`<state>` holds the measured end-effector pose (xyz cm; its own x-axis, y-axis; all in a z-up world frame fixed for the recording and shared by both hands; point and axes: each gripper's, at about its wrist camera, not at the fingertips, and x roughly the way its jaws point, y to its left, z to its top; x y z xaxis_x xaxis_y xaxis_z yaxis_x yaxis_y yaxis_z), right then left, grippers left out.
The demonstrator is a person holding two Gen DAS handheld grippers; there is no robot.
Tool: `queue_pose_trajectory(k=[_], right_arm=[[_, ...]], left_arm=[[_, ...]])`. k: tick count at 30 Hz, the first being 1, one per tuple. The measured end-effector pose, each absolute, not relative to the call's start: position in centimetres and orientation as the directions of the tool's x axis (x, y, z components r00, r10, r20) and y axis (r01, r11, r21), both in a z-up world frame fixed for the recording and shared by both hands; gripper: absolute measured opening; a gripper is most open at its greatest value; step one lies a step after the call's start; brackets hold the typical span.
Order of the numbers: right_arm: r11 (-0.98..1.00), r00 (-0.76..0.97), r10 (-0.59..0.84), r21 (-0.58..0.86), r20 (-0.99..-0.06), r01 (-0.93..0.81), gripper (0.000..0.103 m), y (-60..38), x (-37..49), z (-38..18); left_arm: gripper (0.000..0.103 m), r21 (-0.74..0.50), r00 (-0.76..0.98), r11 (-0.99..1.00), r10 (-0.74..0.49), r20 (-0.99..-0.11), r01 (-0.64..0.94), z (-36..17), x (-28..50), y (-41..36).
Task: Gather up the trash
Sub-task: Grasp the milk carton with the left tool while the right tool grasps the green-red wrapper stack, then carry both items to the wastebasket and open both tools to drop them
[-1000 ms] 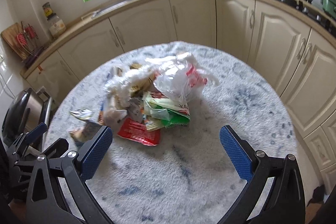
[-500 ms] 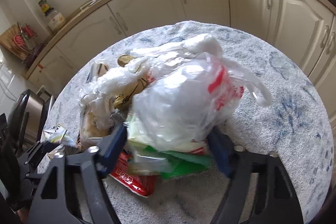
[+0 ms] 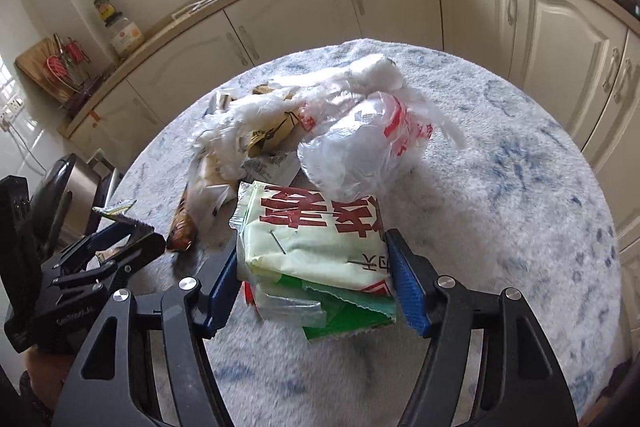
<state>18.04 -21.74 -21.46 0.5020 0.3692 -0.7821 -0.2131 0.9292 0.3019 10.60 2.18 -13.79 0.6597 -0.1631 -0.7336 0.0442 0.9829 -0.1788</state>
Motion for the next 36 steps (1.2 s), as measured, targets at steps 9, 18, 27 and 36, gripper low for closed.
queue_pose_trajectory(k=[9, 18, 27, 36], right_arm=[[0.927, 0.580, 0.375, 0.290, -0.723, -0.238, 0.069, -23.0, 13.7, -17.2], [0.940, 0.653, 0.333, 0.292, -0.680, -0.175, 0.069, -27.8, 9.8, -14.8], [0.947, 0.727, 0.259, 0.316, -0.636, -0.061, 0.069, -34.4, 5.7, -13.0], [0.940, 0.774, 0.090, 0.311, -0.627, 0.143, 0.069, -44.1, 0.8, -12.4]], left_arm=[[0.078, -0.162, 0.724, 0.980, -0.196, -0.662, 0.117, -9.9, 13.2, -0.4], [0.078, -0.142, 0.747, 0.963, -0.266, -0.610, 0.228, -8.0, 15.2, -5.3], [0.078, -0.115, 0.741, 0.921, -0.369, -0.561, 0.372, -7.8, 6.7, -10.8], [0.078, -0.108, 0.658, 0.829, -0.509, -0.556, 0.549, -7.9, 2.2, -21.3]])
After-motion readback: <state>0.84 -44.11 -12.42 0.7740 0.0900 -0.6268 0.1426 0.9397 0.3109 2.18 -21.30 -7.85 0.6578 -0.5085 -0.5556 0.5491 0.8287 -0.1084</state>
